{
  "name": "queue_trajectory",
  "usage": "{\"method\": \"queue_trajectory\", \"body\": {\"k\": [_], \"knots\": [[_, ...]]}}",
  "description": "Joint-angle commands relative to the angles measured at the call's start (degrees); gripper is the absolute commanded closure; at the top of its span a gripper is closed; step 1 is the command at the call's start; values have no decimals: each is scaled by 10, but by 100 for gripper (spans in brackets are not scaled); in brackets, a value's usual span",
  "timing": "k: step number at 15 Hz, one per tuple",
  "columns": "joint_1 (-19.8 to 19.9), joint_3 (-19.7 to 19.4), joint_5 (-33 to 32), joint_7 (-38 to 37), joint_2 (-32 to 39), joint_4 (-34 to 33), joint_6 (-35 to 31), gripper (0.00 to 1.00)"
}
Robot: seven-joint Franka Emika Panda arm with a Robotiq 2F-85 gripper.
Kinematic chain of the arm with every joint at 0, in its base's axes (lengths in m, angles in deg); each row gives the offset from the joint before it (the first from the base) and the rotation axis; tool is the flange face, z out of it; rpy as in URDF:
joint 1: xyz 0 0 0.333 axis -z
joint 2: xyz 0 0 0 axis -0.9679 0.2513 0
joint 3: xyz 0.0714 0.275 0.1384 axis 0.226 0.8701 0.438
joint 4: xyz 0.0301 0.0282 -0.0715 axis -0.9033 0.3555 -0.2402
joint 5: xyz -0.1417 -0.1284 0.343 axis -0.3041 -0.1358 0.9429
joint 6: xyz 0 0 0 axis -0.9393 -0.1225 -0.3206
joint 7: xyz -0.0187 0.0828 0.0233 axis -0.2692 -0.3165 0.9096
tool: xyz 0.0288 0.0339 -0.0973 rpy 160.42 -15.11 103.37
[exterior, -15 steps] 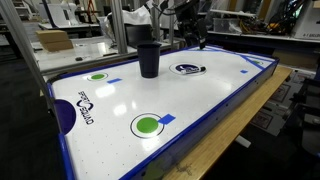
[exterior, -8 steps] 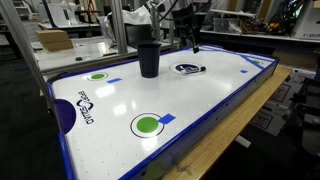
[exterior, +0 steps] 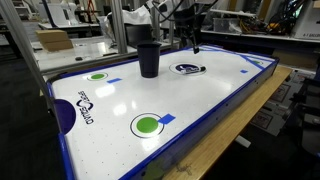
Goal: Put the marker into the cup
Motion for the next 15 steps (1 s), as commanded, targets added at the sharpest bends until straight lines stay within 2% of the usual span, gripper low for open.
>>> {"method": "queue_trajectory", "body": {"k": [1,15], "knots": [[3,3,0,6,13,-5,-5,0],[34,3,16,0,40,65,-36,0]]}}
